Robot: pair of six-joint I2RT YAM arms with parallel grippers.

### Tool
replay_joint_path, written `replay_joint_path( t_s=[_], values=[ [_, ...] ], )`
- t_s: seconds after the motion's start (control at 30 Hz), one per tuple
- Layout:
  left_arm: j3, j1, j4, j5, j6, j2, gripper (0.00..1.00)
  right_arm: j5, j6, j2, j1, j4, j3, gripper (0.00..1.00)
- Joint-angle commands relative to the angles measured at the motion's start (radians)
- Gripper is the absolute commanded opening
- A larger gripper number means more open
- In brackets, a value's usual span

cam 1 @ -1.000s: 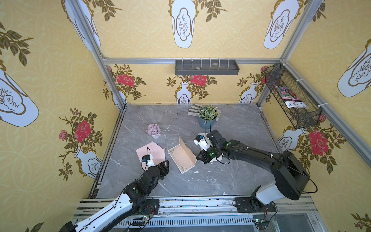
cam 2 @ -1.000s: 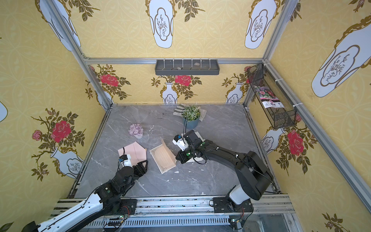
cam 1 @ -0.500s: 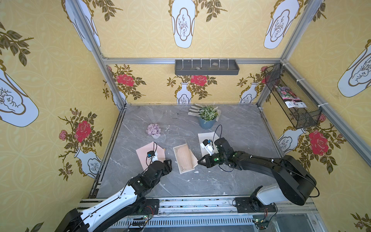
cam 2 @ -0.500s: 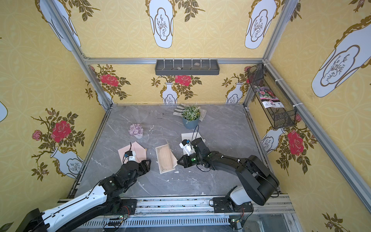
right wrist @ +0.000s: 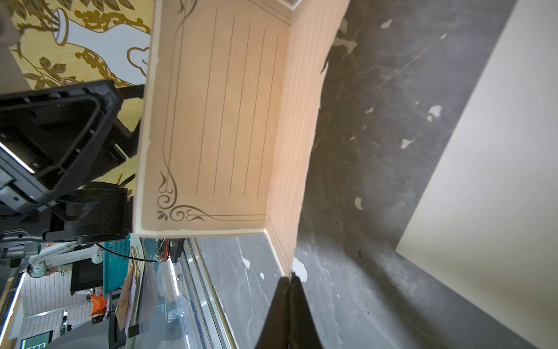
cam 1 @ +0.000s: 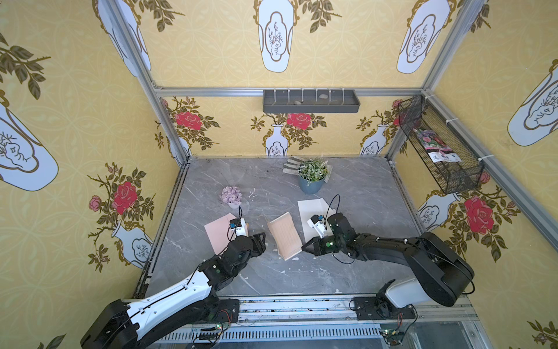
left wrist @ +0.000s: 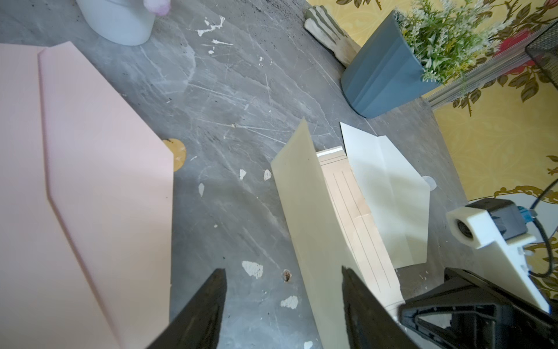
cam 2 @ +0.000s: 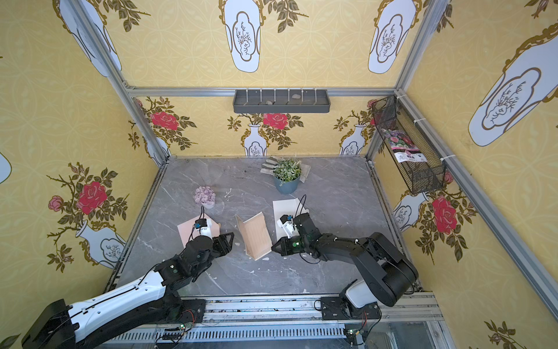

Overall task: Take the letter paper out of the envelope
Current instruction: Unfold the letter paper at the center of the board.

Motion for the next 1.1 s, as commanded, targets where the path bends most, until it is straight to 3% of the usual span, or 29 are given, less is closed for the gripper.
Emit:
replay_joint_path(
  t_s=[0.0, 0.27, 0.47, 0.6, 0.7, 0.9, 1.07],
  values=[
    [0.011, 0.002, -0.011, 0.004, 0.028, 0.027, 0.62, 0.077, -0.002, -0.002, 0.034, 0.011, 0.020, 0.00],
    [0.173, 0.002, -0.214, -0.040, 0.166, -0.060, 0.64, 0.256, -0.025, -0.061, 0.119, -0.137, 0.063, 0.00],
    [0.249, 0.002, -0.150, 0.048, 0.189, 0.081, 0.65, 0.286, -0.021, -0.074, 0.140, -0.145, 0.066, 0.00],
    [0.236, -0.001, -0.020, 0.084, 0.148, 0.249, 0.59, 0.312, -0.009, -0.088, 0.158, -0.145, 0.062, 0.00],
    [0.172, -0.004, 0.131, 0.079, 0.121, 0.291, 0.56, 0.319, -0.003, -0.098, 0.164, -0.141, 0.047, 0.00],
    [0.187, -0.003, 0.056, 0.077, 0.126, 0.321, 0.56, 0.336, -0.001, -0.119, 0.166, -0.133, 0.019, 0.00],
    [0.070, -0.005, 0.123, 0.071, 0.060, 0.325, 0.57, 0.318, 0.007, -0.093, 0.161, -0.077, -0.005, 0.00]
  ],
)
